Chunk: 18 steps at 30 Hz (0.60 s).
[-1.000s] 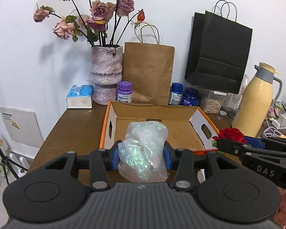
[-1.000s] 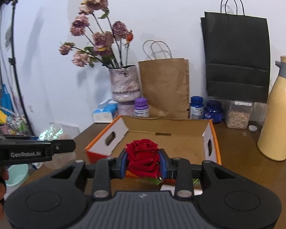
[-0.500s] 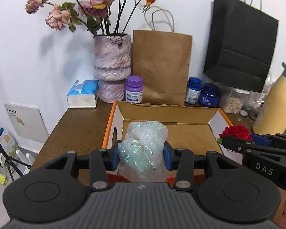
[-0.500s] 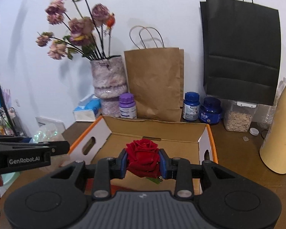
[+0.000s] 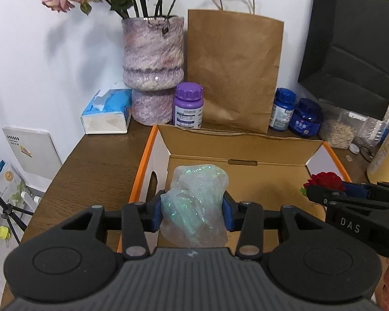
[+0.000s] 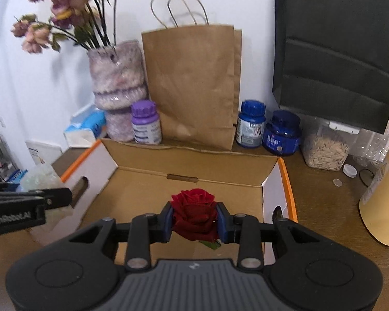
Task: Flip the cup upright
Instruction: 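Carry the bag with the left tool while the right tool carries the rose to the box, then open the left tool over the box while the right tool releases the rose inside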
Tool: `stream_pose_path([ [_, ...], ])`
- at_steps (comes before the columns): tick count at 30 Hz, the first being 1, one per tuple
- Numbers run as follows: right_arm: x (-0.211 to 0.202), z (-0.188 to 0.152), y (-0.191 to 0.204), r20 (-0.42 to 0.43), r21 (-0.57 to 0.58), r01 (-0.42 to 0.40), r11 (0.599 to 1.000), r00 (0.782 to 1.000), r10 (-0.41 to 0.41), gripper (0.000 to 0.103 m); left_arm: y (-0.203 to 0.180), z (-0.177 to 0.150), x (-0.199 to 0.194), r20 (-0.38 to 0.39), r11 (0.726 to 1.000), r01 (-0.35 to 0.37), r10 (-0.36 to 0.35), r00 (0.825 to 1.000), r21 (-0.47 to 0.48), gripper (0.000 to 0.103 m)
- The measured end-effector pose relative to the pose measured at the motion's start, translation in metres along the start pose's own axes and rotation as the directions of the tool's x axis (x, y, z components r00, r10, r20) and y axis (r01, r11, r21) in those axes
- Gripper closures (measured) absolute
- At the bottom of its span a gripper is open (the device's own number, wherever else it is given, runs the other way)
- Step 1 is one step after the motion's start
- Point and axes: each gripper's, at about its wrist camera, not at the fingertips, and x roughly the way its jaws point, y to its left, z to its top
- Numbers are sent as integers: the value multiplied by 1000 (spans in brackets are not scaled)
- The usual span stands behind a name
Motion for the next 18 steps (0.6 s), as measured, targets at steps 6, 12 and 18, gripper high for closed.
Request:
stream_pose_path([
  [6, 26, -1, -3, -44, -4, 4, 1000, 999, -4, 69, 4, 4, 23, -21, 1000, 13, -13, 1000, -1, 54],
  [12, 30, -2, -5, -45, -16, 5, 1000, 999, -6, 44, 12, 3, 27, -6, 999, 30, -30, 1000, -16, 18],
  [18, 22, -6, -8, -21, -9, 16, 1000, 1000, -16, 10, 16, 2, 22, 32, 999, 30, -29, 999, -34, 0],
])
